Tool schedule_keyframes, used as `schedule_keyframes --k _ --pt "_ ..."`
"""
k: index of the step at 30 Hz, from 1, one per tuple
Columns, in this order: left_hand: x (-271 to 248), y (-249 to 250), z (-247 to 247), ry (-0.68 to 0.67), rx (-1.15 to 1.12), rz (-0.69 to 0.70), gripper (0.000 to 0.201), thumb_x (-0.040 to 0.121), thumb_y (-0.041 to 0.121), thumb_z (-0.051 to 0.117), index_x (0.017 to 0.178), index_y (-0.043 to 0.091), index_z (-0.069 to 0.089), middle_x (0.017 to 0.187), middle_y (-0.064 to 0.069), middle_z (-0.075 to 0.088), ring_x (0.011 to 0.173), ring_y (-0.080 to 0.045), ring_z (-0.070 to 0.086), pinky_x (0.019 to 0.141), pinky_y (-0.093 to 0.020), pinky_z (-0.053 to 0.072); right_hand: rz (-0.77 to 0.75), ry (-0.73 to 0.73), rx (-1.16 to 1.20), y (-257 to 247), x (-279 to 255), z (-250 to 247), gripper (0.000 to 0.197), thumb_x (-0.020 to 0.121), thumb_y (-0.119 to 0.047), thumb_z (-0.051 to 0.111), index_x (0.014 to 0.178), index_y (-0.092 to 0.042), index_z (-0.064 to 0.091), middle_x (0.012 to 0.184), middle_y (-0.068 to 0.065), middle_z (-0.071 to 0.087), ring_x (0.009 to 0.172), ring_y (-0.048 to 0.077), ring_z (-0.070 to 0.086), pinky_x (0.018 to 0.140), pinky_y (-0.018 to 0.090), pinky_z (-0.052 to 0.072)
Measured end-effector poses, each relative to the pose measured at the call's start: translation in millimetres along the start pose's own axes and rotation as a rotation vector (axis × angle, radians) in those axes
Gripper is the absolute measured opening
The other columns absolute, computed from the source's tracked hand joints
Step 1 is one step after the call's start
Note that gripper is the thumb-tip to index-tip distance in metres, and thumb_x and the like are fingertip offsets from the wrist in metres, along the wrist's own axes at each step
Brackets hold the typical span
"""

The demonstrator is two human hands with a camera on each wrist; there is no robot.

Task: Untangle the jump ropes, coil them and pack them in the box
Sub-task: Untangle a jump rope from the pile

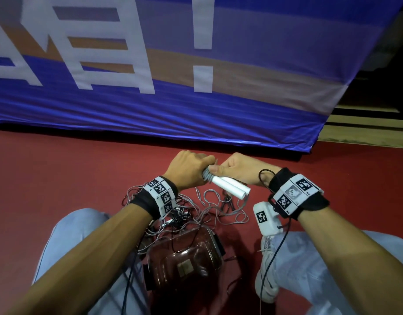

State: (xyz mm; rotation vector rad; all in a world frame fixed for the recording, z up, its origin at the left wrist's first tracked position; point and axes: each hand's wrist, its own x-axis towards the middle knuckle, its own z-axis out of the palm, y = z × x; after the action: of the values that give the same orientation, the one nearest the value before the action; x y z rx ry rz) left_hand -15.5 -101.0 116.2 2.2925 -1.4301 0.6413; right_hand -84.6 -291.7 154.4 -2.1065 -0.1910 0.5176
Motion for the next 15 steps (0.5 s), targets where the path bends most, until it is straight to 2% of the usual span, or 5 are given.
schedule_keyframes --k 3,6,8,12,15 --pt "-1 1 -3 0.014 -0.020 -0.062 0.019 0.078 0.027 0.064 0.071 0.021 0.047 0.054 0.002 0.053 0.039 -0.027 0.045 0.042 -0.026 0.038 0.000 -0.034 0.130 -2 -4 1 0.058 0.093 -0.061 0.055 0.076 -0.009 0.075 0.073 0.018 0.074 0.065 0.027 0.064 0.062 0.029 0.047" --pt "-2 2 -10 -0.011 -0.035 -0.079 0.016 0.076 0.032 0.055 0.068 0.019 0.050 0.053 0.003 0.053 0.039 -0.026 0.046 0.043 -0.026 0.037 0.010 -0.076 0.258 -1 -5 4 0.054 0.100 -0.053 0.049 0.082 -0.008 0.075 0.071 0.010 0.073 0.059 0.016 0.064 0.057 0.026 0.048" --pt "-2 2 -12 -0.006 -0.039 -0.088 0.016 0.072 0.034 0.055 0.068 0.018 0.053 0.054 0.003 0.054 0.040 -0.026 0.048 0.044 -0.026 0.037 0.013 -0.114 0.366 0 -4 6 0.053 0.099 -0.051 0.047 0.089 -0.006 0.074 0.074 0.009 0.073 0.061 0.015 0.063 0.057 0.024 0.047" --pt "-2 2 -14 0.090 -0.029 -0.231 0.020 0.070 0.032 0.073 0.067 0.017 0.059 0.053 0.003 0.058 0.042 -0.023 0.051 0.046 -0.025 0.041 0.007 -0.126 0.654 1 0 7 0.056 0.104 -0.048 0.040 0.096 -0.002 0.071 0.075 0.009 0.070 0.053 0.010 0.050 0.051 0.019 0.037" --pt "4 8 -20 0.155 -0.076 -0.432 0.016 0.070 0.035 0.071 0.072 0.019 0.067 0.054 0.003 0.060 0.048 -0.023 0.055 0.051 -0.026 0.041 -0.103 -0.126 0.934 -1 4 16 0.046 0.111 -0.033 0.030 0.103 0.002 0.059 0.073 0.004 0.065 0.039 0.003 0.026 0.048 0.018 0.021"
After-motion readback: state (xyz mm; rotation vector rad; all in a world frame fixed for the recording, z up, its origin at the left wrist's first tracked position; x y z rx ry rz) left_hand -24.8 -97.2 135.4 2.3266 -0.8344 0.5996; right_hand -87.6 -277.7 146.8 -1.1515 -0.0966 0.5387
